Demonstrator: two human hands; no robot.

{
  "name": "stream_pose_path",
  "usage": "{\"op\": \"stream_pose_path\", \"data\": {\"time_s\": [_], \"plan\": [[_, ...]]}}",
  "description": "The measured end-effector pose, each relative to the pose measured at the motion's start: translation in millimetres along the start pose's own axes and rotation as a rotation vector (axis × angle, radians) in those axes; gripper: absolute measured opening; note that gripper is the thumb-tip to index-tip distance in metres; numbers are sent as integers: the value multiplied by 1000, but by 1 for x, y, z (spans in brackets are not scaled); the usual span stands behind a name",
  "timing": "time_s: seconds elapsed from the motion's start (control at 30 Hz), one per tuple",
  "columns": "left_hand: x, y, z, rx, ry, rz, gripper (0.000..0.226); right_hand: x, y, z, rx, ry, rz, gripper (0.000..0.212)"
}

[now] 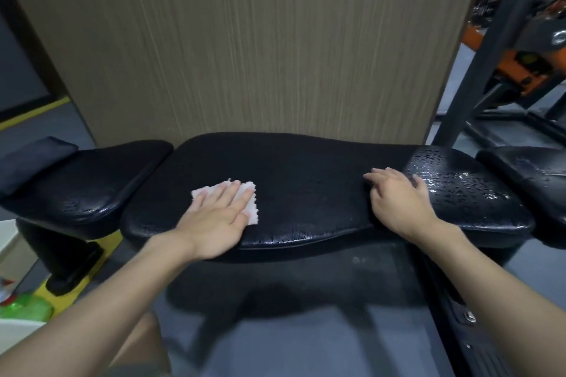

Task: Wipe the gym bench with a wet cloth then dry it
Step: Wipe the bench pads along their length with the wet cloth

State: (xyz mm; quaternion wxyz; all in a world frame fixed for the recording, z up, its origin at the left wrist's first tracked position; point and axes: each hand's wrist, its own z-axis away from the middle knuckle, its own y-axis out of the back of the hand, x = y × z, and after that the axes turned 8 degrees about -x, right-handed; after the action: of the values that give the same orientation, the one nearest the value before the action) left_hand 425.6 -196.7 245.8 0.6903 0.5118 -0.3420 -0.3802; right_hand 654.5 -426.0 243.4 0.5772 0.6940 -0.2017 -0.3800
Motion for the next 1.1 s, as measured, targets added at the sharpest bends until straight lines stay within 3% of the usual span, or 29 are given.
{"op": "stream_pose_path", "data": {"time_s": [0.2, 0.4, 0.67, 0.77, 0.83, 0.9, 0.97, 1.1], "plan": [[87, 1, -22, -26, -201, -40, 56, 69, 11, 14, 37, -132, -49, 50], [184, -3, -49, -18, -393, -107, 57, 102, 18, 34, 233, -144, -197, 59], [291, -4, -81, -29, -545, -134, 59, 123, 21, 66, 303, -216, -474, 50], [282, 8, -79, -70, -610, 56, 61, 107, 24, 64, 304, -154, -476, 42], [251, 19, -76, -40, -567, 155, 61, 86, 25, 57, 217, -39, -437, 39], [206, 24, -74, 4, -417, 31, 58, 66, 13, 48, 142, 67, -194, 45], [162, 25, -70, -57, -263, -85, 53, 52, -2, 41, 153, 106, 116, 61], [128, 29, -75, -119, -323, 138, 56, 41, -12, 40, 117, 118, 251, 73]]}}
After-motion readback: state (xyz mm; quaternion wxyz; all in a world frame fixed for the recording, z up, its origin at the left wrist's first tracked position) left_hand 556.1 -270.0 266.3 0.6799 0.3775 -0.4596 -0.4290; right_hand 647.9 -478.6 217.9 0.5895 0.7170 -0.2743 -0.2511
